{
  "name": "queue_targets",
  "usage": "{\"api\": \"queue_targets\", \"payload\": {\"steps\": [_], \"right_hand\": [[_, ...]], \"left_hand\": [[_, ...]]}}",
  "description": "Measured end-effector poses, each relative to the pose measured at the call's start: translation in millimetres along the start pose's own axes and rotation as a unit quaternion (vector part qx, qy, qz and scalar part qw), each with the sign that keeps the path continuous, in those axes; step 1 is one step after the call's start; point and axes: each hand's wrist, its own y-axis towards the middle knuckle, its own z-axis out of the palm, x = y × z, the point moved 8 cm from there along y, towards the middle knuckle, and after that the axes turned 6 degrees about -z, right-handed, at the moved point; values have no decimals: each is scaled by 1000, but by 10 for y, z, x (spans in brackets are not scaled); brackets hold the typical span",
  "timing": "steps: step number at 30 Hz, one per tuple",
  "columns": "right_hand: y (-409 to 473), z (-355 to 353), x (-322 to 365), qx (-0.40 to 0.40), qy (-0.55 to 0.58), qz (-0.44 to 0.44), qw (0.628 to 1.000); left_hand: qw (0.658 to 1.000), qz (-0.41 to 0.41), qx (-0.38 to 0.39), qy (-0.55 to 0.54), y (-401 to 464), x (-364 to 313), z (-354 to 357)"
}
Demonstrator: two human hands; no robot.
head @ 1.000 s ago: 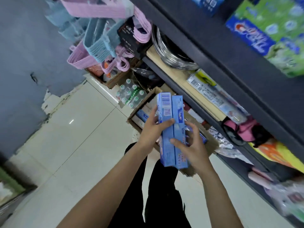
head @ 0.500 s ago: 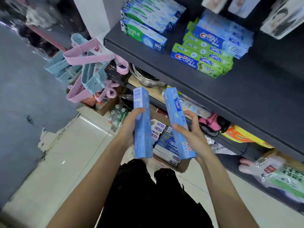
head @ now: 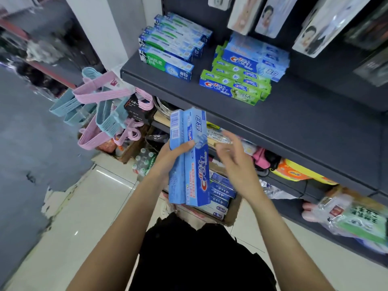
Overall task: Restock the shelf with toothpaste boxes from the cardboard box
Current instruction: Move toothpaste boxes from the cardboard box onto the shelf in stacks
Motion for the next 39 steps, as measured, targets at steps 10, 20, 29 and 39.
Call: {"api": "queue_targets", "payload": {"steps": [10, 20, 29, 39], "right_hand": [[739, -227, 205, 97, -45, -11, 994], [1015, -1482, -634, -251, 304, 66, 917], [2039, -1762, -1006, -415, 235, 132, 869], [1734, -1773, -869, -403, 62, 130, 904]], "left_hand": [[984, 20, 114, 135, -24, -285, 350], [989, -2, -130, -72, 285, -495, -215], [986, 74, -129, -69, 401, -553, 8], [977, 89, -192, 18, 565, -604, 260]]}}
